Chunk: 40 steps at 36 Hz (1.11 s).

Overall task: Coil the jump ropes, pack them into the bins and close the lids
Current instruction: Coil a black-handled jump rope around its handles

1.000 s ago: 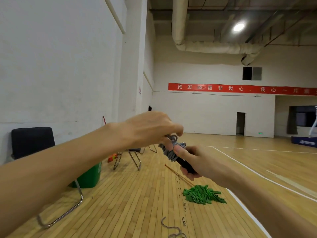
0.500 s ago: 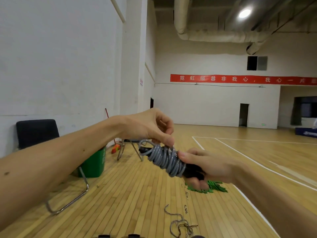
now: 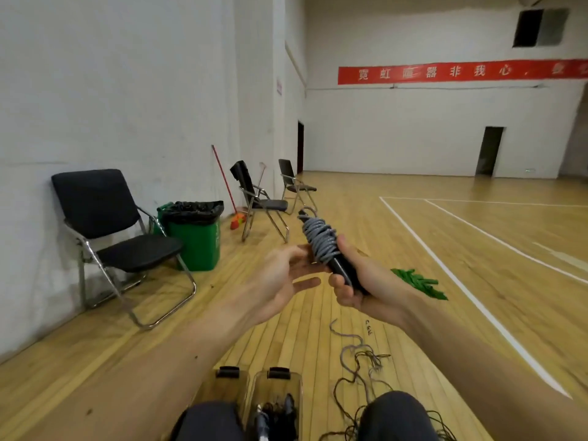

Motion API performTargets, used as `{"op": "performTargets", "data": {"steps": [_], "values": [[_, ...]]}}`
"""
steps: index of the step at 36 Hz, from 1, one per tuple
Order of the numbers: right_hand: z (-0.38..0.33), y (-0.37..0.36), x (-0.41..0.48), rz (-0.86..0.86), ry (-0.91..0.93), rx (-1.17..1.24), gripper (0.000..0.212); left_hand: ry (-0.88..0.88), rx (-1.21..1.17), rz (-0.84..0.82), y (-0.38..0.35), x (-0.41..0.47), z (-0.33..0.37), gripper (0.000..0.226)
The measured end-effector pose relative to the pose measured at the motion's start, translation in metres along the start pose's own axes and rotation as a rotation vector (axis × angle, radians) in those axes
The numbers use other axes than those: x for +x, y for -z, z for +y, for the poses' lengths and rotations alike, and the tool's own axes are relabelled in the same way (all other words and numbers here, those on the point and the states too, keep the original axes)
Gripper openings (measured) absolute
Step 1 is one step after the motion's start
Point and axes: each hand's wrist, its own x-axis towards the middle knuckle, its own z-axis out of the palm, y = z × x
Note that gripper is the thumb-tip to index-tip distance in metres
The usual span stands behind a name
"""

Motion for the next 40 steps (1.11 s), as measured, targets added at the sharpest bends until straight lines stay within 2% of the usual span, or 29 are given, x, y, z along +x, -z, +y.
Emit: {"op": "performTargets", "data": {"steps": [5, 11, 14, 17, 21, 24, 28, 31, 35, 38, 40], "values": [[0.045, 0.006, 0.048, 0.022, -0.099, -0.136, 0.056, 0.186, -0.003, 0.053, 0.039, 0.033, -0.04, 0.047], [0.138, 0.011, 0.112, 0.085, -0.297, -0.173, 0.056, 0.359, 0.061, 0.247, 0.093, 0.066, -0.13, 0.04], [0.201, 0.015, 0.139, 0.113, -0.406, -0.146, 0.056, 0.52, 0.041, 0.321, 0.123, 0.077, -0.188, 0.037], [0.277, 0.017, 0.159, 0.159, -0.581, -0.148, 0.065, 0.717, 0.081, 0.381, 0.155, 0.077, -0.255, 0.03], [0.366, 0.014, 0.174, 0.129, -0.825, -0.117, 0.067, 0.975, 0.158, 0.409, 0.197, 0.064, -0.333, 0.036], [0.411, 0.007, 0.191, 0.096, -0.925, -0.11, 0.063, 1.084, 0.228, 0.399, 0.227, 0.066, -0.372, 0.032], [0.467, -0.001, 0.239, 0.161, -0.903, -0.228, 0.067, 1.123, 0.316, 0.37, 0.281, 0.093, -0.411, 0.029], [0.493, 0.0, 0.282, 0.201, -0.785, -0.323, 0.042, 1.11, 0.374, 0.329, 0.332, 0.121, -0.441, 0.029], [0.521, 0.003, 0.339, 0.04, -0.667, -0.467, 0.043, 1.094, 0.417, 0.32, 0.384, 0.15, -0.489, 0.031], [0.545, 0.002, 0.363, -0.081, -0.679, -0.557, 0.039, 1.106, 0.469, 0.296, 0.404, 0.157, -0.528, 0.02], [0.56, 0.002, 0.375, -0.126, -0.737, -0.552, 0.035, 1.113, 0.506, 0.289, 0.416, 0.156, -0.553, 0.023]]}}
